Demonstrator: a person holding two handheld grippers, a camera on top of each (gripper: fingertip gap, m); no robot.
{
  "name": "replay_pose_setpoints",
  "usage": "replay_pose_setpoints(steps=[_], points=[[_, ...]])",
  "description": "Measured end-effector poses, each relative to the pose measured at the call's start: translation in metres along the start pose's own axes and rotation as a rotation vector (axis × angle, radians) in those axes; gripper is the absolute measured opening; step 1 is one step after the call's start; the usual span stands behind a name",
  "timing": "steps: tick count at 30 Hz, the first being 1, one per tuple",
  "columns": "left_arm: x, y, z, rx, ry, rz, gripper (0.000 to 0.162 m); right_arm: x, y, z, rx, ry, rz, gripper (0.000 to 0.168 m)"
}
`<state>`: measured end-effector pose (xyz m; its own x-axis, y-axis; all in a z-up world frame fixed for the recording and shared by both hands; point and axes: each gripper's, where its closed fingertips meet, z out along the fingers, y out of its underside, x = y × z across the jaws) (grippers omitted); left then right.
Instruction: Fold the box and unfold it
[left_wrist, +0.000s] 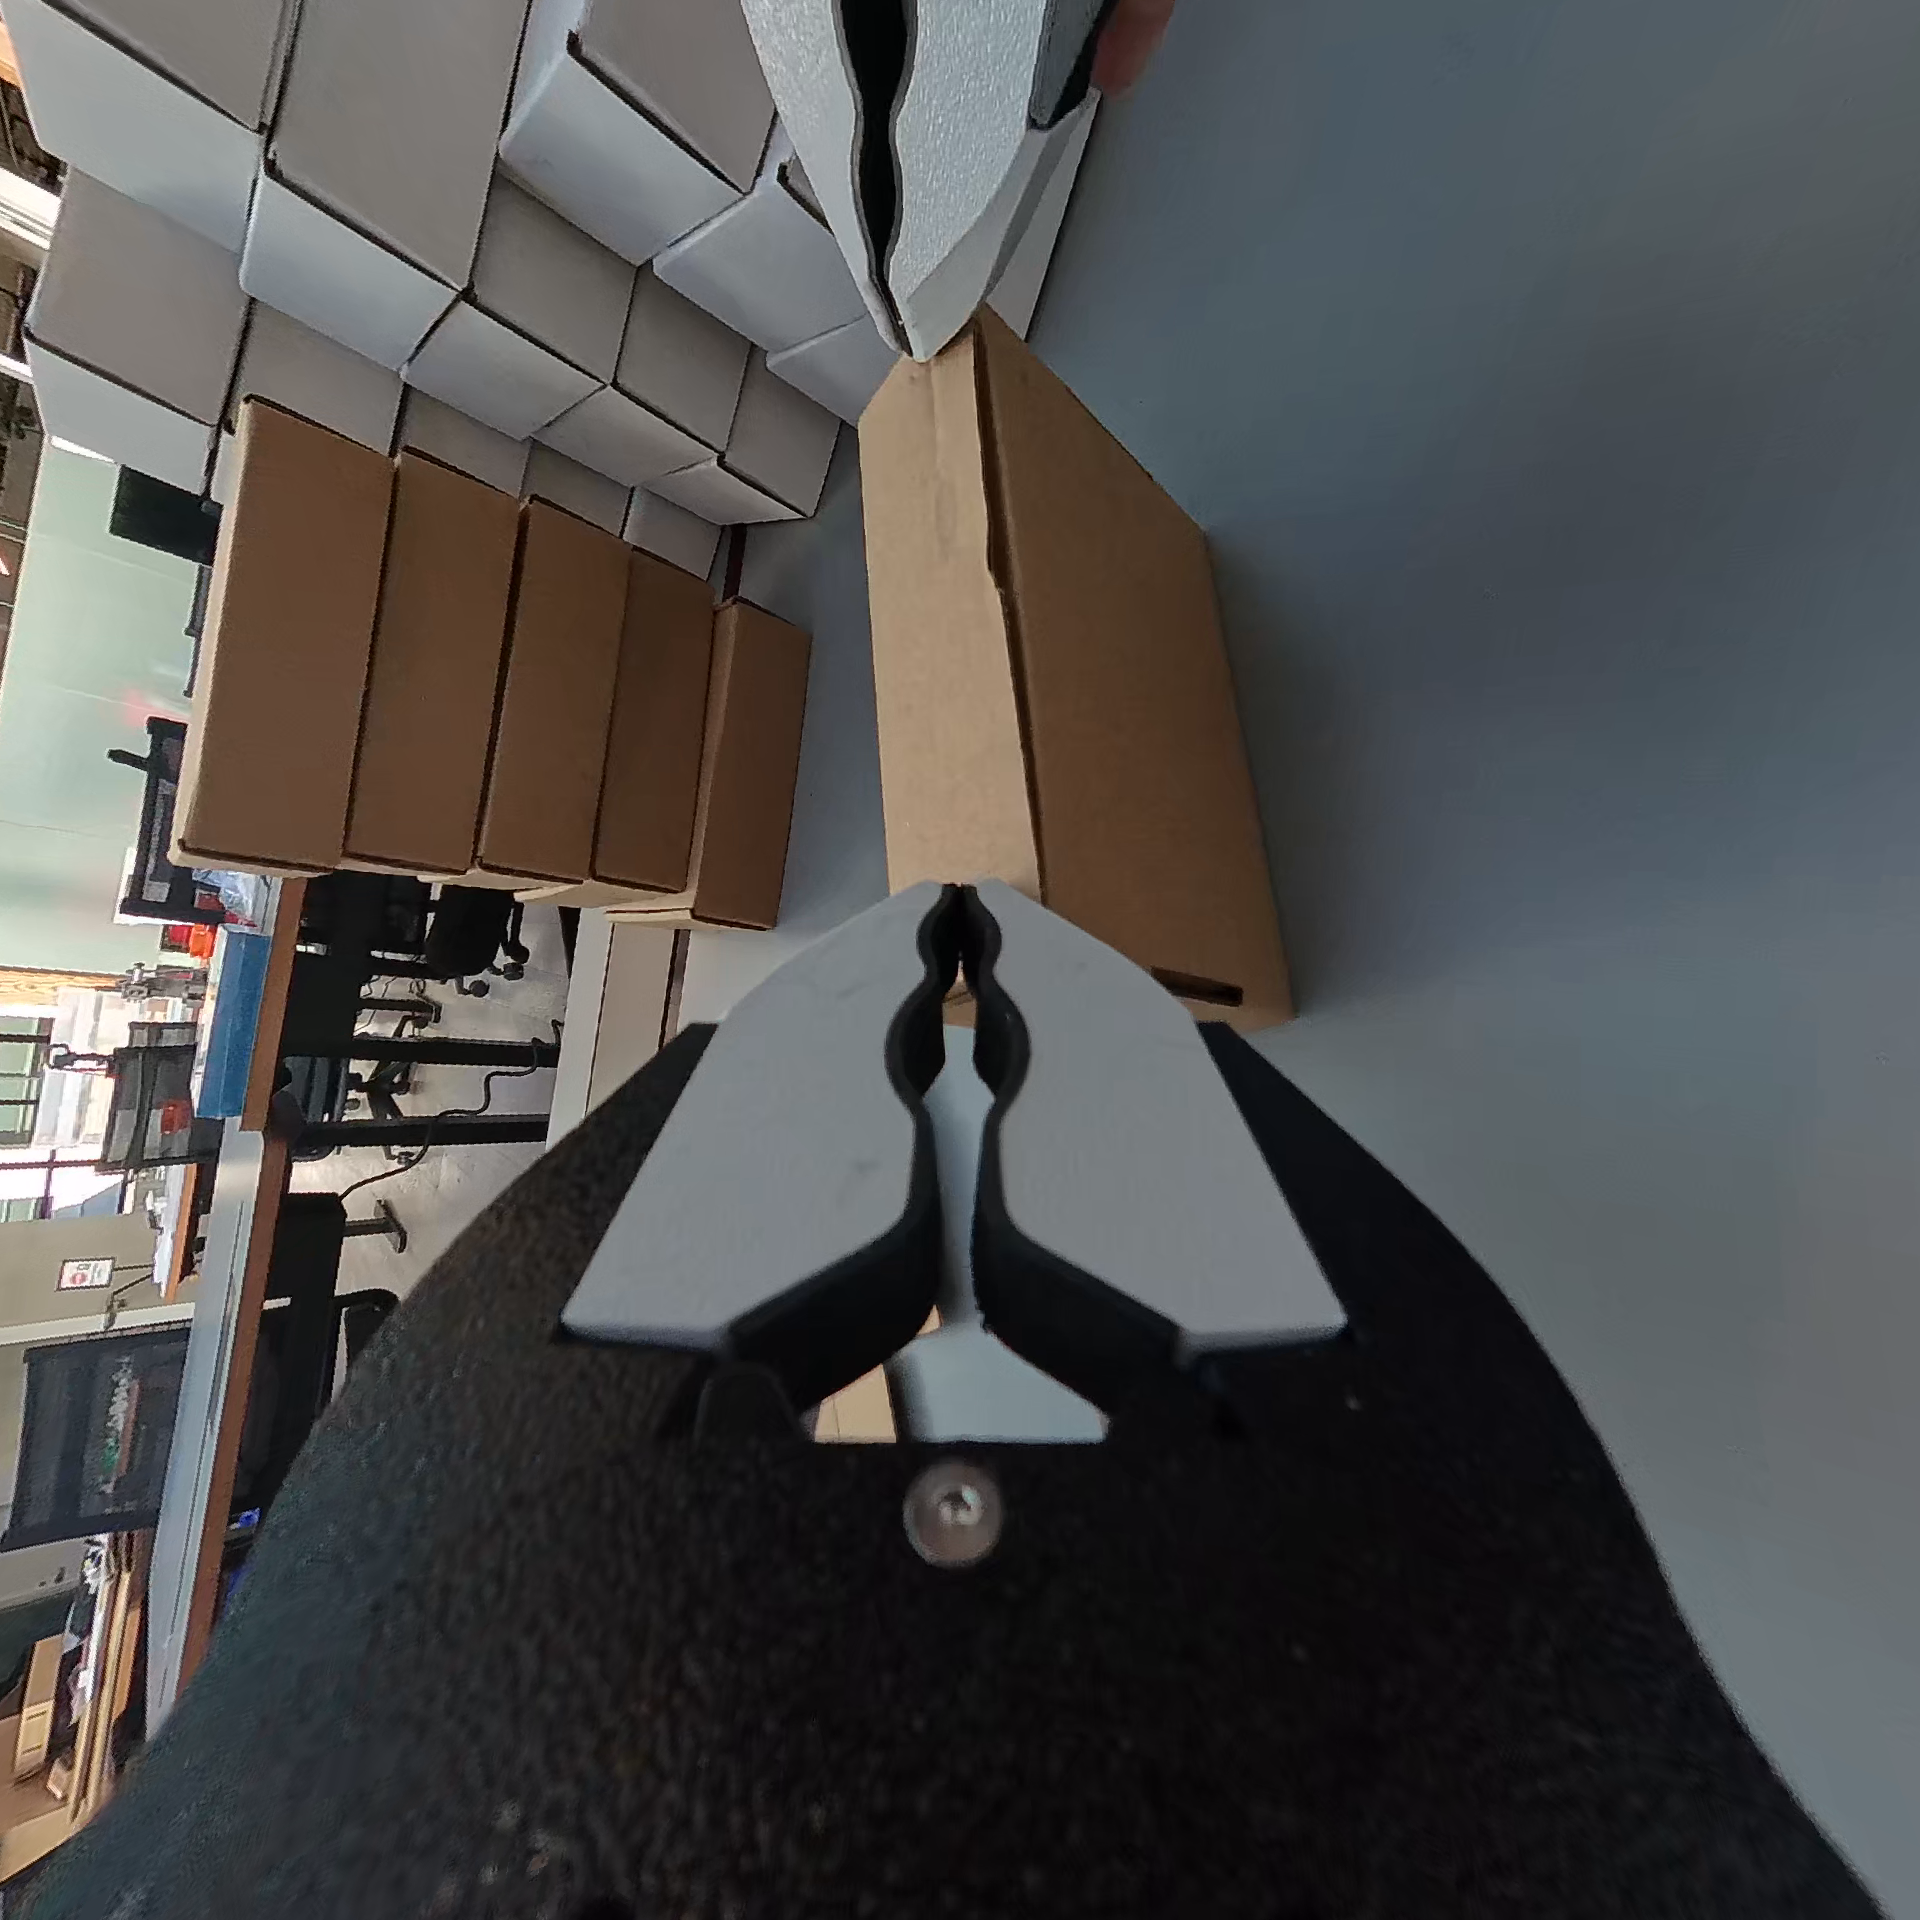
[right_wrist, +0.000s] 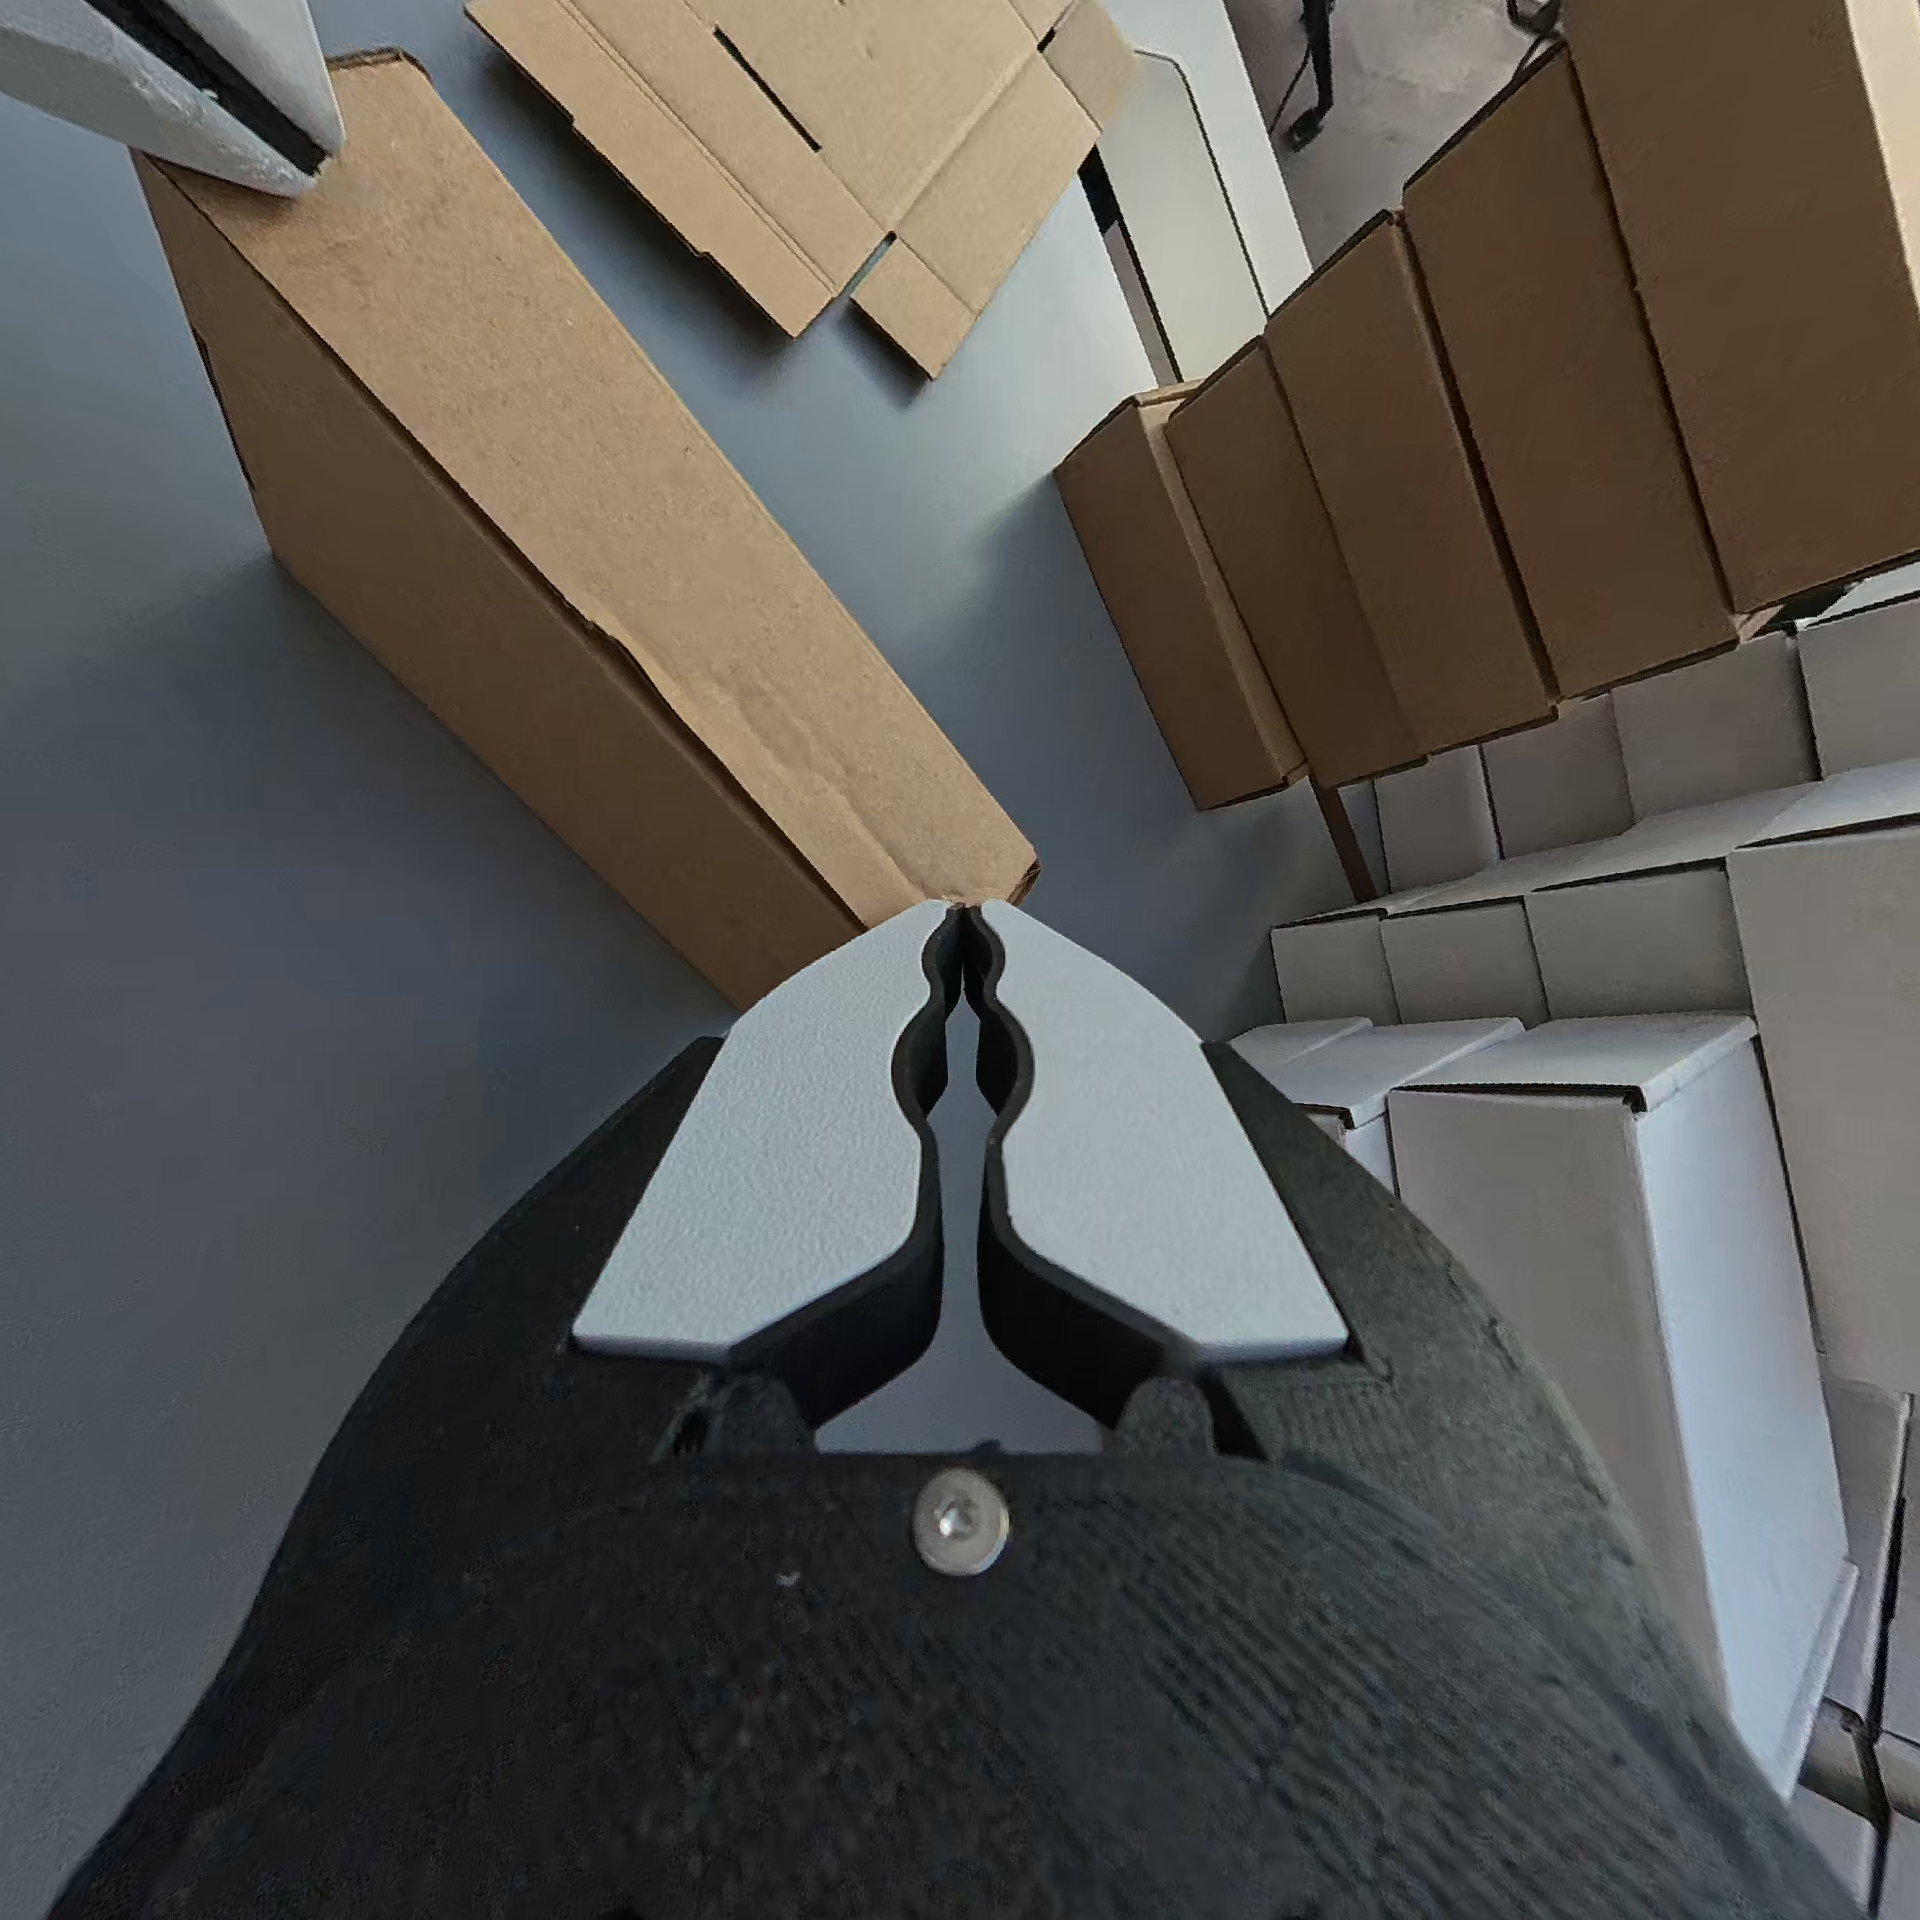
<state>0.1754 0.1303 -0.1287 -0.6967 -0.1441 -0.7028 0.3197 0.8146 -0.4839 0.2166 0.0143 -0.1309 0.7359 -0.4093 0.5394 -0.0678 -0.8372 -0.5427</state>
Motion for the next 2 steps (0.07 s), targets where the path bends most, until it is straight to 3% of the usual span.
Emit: replay_pose_setpoints(steps=[1, 2], points=[[0.0010, -0.0007, -0.0005, -0.008, 0.005, 0.007, 0.000, -0.0004, -0.0002, -0.0014, 0.014, -0.019, 0.006, 0.000], [0.0022, -0.0016, -0.0011, -0.013, 0.013, 0.009, 0.000, -0.0008, -0.0001, -0.0039, 0.028, -0.051, 0.012, 0.000]])
